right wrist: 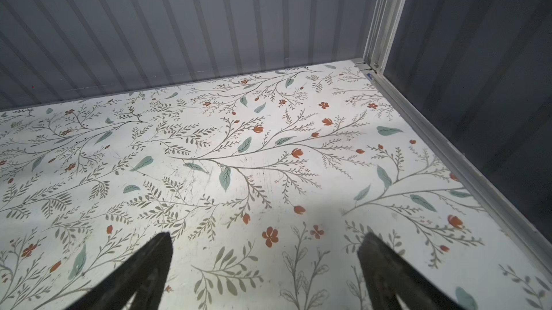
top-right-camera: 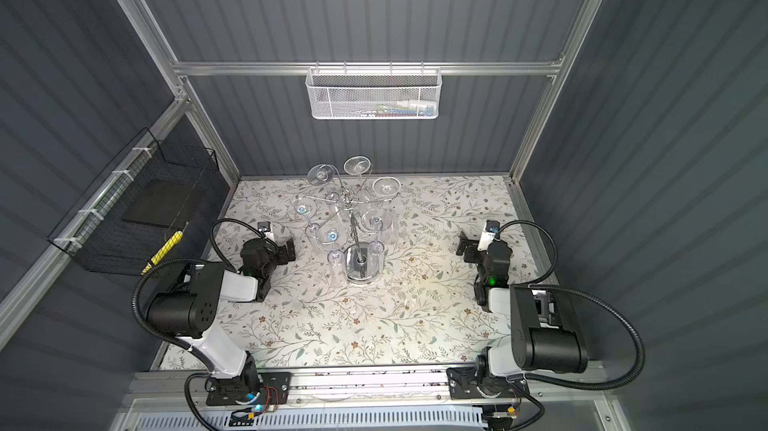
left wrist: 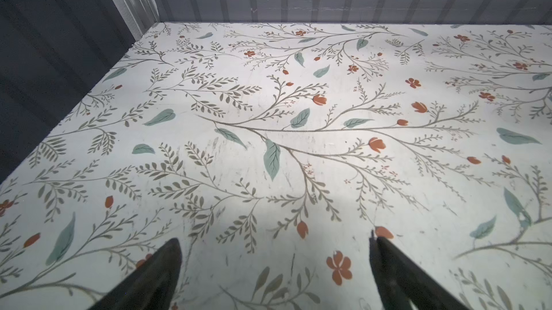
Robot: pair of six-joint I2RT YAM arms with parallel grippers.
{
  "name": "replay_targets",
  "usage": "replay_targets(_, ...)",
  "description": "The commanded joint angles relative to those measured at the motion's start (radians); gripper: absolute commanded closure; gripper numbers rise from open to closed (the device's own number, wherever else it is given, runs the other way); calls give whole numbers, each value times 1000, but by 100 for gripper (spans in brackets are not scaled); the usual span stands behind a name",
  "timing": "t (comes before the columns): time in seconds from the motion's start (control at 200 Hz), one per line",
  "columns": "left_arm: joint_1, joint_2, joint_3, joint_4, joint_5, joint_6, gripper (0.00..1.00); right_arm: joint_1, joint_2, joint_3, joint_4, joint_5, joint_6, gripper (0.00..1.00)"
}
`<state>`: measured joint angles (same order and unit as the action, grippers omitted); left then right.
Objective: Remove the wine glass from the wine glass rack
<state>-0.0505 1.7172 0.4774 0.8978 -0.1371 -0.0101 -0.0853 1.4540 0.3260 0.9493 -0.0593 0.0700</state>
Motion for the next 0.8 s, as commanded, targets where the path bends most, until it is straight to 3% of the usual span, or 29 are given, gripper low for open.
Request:
replay_targets(0.0, 3, -1, -2, 9, 3, 15, 0, 3, 3, 3, 12, -7, -9, 1)
replay_targets(0.795, 3, 4, 3, 0, 1, 15, 0, -2, 6, 10, 5, -16, -6, 1)
